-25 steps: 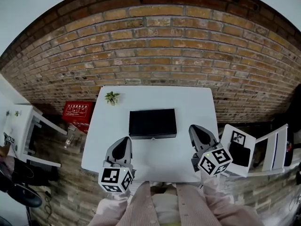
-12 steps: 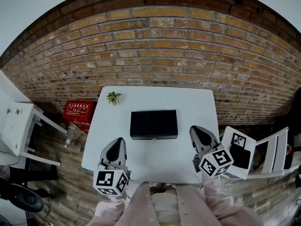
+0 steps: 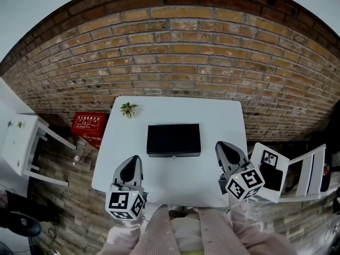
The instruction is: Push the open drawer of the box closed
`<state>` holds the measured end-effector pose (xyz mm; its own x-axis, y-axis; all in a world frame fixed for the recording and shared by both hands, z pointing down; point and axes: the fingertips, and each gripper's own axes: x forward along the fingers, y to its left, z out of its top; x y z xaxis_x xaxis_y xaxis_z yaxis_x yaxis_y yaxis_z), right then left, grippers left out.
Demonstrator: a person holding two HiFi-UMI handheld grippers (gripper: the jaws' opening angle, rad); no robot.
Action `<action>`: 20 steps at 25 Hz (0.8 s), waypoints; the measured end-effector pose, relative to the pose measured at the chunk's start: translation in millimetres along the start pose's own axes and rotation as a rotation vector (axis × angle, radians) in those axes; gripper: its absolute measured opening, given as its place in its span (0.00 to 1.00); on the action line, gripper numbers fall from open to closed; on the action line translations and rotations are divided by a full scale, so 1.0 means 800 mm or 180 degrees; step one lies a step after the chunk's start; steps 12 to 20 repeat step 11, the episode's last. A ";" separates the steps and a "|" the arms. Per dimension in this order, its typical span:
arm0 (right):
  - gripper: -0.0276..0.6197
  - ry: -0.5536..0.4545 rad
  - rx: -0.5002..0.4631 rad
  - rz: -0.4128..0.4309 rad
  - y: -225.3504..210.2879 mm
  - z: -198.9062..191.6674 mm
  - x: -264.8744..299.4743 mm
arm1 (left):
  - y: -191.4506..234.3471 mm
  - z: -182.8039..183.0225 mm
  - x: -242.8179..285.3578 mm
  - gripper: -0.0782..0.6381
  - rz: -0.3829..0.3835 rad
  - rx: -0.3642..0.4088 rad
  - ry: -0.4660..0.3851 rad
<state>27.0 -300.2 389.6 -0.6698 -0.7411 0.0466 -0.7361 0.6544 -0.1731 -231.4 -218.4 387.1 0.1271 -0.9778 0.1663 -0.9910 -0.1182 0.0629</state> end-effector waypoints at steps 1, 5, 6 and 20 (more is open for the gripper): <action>0.05 0.0004 -0.0004 -0.0001 0.000 -0.001 0.000 | 0.001 -0.001 0.000 0.10 0.0002 0.0000 0.0007; 0.05 0.0013 -0.0025 -0.0018 -0.002 -0.005 -0.001 | 0.002 -0.005 0.001 0.10 0.0020 -0.0005 0.0026; 0.05 0.0004 -0.0028 -0.0031 -0.003 -0.005 -0.003 | 0.002 -0.006 0.001 0.10 0.0023 -0.0006 0.0027; 0.05 -0.0044 -0.0046 -0.0094 -0.007 -0.003 -0.013 | -0.004 -0.012 -0.001 0.10 0.0024 -0.0023 0.0049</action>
